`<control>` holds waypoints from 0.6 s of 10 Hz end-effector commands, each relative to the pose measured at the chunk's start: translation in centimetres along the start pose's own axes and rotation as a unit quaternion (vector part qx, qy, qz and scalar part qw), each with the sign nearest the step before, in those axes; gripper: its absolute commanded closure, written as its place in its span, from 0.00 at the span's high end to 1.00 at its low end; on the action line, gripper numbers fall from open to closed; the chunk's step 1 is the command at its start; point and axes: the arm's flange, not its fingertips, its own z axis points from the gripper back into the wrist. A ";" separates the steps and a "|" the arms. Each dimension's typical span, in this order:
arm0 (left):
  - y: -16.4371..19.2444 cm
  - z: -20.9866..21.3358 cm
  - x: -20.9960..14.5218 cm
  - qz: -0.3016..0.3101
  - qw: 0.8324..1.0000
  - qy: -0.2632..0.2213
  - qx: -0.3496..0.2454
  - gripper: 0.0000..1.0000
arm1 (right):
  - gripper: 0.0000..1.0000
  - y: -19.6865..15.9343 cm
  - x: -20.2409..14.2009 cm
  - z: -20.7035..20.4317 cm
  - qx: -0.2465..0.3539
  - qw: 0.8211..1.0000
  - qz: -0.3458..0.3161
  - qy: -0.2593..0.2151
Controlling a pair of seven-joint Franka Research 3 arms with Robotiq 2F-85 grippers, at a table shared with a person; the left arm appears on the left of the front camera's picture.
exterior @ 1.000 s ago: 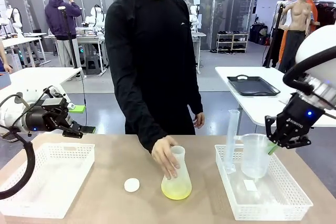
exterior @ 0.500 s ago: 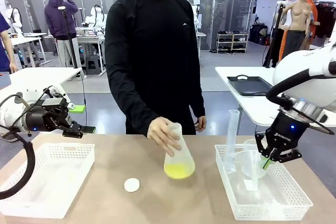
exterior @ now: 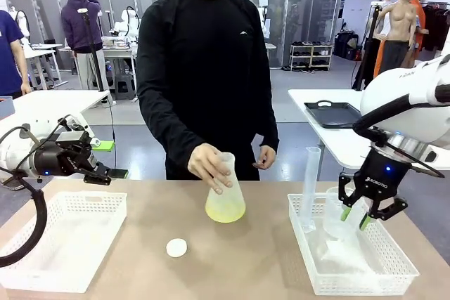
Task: Prepare the solutions needed for the experiment.
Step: Once the solution is in the Big flask , pick up the Plastic Funnel and place it back into the right Organizing basket.
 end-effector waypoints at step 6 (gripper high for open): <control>-0.2 -0.1 -0.2 -0.001 1.000 -0.001 0.003 1.00 | 0.55 0.0 0.0 0.0 0.000 1.000 0.000 0.000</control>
